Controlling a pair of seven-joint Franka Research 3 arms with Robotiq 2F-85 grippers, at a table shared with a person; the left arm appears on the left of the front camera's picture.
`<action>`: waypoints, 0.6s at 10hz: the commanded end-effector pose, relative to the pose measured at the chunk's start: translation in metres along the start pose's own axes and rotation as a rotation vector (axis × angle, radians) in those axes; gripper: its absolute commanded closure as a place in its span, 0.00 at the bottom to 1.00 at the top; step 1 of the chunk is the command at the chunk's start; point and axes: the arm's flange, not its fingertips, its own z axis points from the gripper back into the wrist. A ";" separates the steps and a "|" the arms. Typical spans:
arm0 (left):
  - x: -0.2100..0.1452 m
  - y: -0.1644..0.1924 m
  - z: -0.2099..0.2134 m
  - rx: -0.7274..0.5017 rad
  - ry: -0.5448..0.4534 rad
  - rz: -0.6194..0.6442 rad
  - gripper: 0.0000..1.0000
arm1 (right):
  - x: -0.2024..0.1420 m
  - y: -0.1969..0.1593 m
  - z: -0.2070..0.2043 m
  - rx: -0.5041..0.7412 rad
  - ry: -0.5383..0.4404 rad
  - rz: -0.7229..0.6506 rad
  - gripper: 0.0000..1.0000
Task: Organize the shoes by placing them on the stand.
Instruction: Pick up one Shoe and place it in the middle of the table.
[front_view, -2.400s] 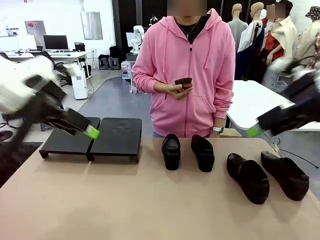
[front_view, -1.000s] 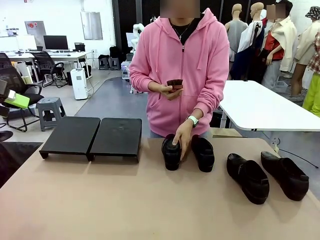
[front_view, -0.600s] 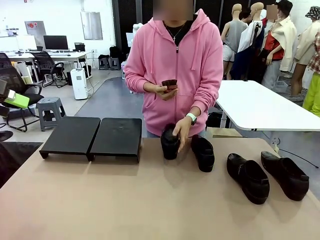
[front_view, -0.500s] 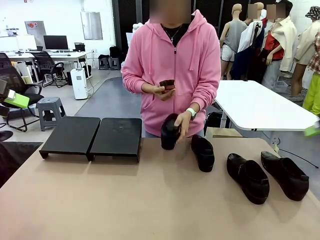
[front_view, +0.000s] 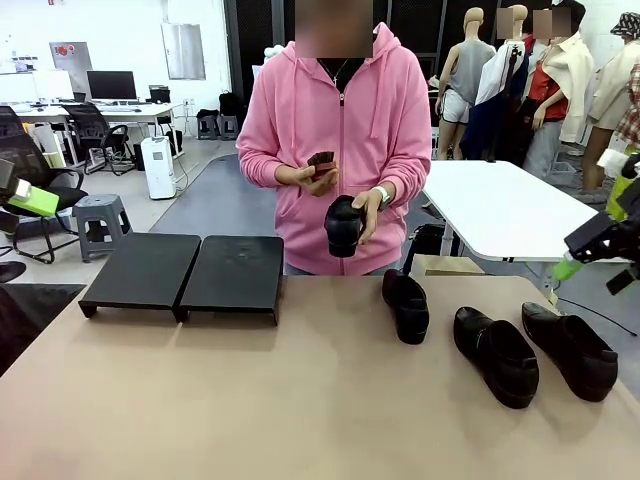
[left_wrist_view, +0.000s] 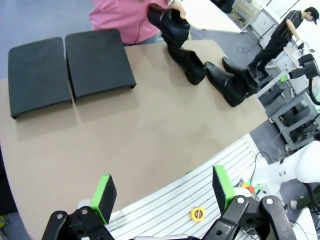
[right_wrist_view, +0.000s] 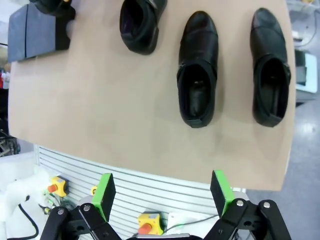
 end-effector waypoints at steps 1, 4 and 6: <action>0.001 0.003 0.000 -0.017 -0.008 -0.007 0.00 | -0.006 -0.020 0.004 -0.020 0.056 0.000 0.00; 0.001 0.003 0.000 -0.017 -0.008 -0.007 0.00 | 0.027 -0.048 -0.089 -0.007 0.224 -0.020 0.00; 0.001 0.003 0.000 -0.017 -0.008 -0.007 0.00 | 0.030 -0.048 -0.138 -0.069 0.265 -0.061 0.00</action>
